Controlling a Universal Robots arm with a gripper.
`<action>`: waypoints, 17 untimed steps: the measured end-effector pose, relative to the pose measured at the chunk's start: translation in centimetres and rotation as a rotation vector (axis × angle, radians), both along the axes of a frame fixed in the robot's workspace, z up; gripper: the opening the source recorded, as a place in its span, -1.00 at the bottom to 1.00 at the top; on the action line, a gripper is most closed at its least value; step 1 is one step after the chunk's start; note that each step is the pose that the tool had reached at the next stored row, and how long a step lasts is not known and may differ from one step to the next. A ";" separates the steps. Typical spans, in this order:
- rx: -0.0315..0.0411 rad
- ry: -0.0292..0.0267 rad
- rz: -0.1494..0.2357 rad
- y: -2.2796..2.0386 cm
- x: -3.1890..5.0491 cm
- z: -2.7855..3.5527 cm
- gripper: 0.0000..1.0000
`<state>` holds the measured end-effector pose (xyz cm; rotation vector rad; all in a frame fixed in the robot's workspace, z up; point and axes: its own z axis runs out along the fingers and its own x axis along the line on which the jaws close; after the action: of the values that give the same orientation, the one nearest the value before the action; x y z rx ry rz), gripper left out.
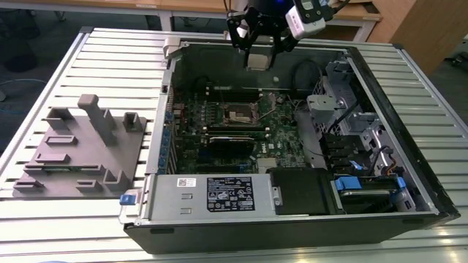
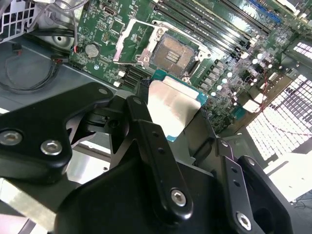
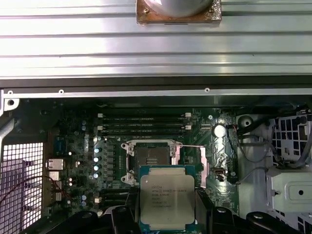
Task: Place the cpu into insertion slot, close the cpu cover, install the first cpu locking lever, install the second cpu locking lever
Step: 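Place the cpu into insertion slot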
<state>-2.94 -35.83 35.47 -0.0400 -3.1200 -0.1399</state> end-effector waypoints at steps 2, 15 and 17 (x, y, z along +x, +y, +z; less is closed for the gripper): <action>0.0001 -0.0001 0.000 0.00 -0.03 -0.02 0.08; 0.0000 -0.0030 0.000 0.00 -0.40 -0.75 0.08; 0.0002 -0.0031 0.000 0.00 -0.41 -0.77 0.08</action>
<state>-3.35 -35.83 34.71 -0.0398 -3.1231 -0.1404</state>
